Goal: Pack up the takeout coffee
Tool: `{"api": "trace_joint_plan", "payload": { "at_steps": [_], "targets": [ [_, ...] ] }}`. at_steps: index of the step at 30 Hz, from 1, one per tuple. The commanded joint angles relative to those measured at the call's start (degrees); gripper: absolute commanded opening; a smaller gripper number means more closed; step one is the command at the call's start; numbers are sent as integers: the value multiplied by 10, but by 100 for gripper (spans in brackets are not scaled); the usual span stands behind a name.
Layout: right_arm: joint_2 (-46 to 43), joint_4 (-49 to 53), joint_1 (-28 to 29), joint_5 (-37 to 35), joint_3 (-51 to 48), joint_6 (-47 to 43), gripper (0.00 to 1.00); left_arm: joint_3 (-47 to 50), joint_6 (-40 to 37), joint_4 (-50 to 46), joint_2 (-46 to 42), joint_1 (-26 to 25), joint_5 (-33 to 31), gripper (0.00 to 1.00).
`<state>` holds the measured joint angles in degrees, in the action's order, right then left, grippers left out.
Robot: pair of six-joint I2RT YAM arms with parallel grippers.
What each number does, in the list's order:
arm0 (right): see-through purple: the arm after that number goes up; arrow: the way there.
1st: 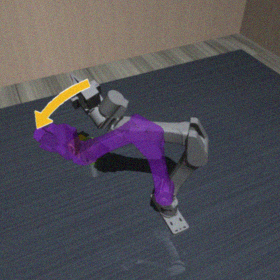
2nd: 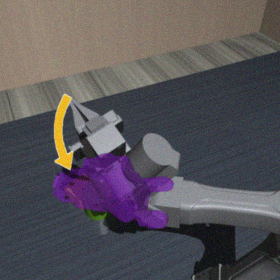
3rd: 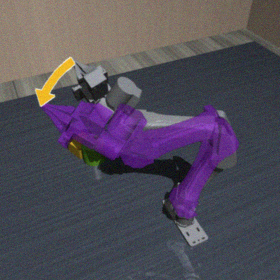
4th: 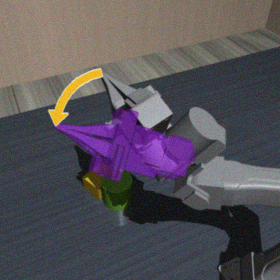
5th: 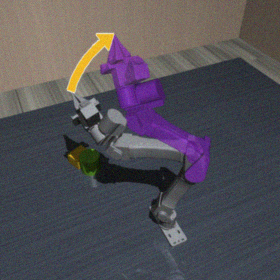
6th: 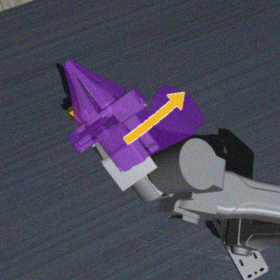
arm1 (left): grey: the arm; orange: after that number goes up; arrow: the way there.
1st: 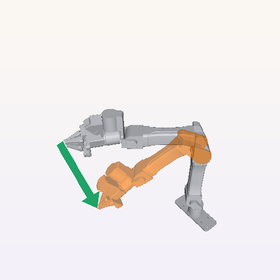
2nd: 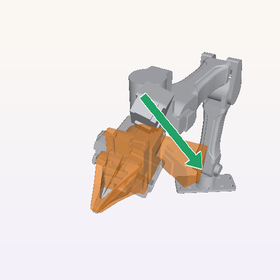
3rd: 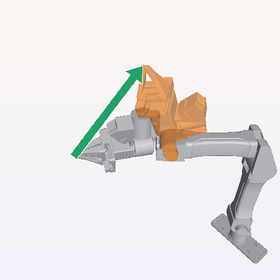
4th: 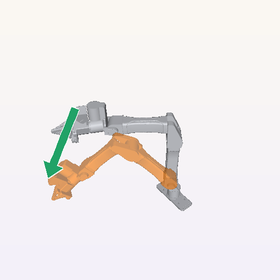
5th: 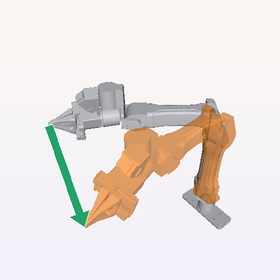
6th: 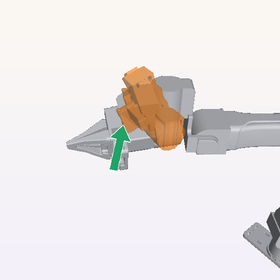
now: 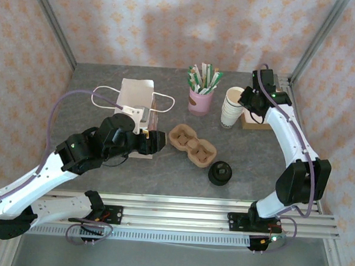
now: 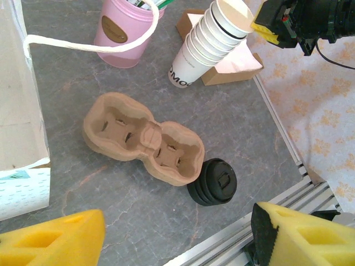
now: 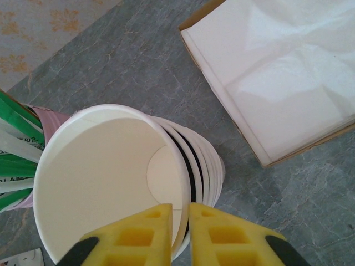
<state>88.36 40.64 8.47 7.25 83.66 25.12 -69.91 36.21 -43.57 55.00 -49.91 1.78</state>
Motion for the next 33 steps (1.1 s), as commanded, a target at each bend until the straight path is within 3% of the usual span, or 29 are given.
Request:
{"api": "trace_joint_plan", "payload": {
  "at_steps": [1, 12, 33],
  "targets": [
    [6, -11, 0, -13, -5, 6, 11, -8, 7, -13, -8, -4, -24, 71],
    [-6, 0, -1, -18, 7, 7, 0, -9, 10, -13, -8, -4, -28, 71],
    [-67, 51, 0, -11, 79, 1, 0, -3, 18, -15, -27, -4, -71, 71]
  ]
}}
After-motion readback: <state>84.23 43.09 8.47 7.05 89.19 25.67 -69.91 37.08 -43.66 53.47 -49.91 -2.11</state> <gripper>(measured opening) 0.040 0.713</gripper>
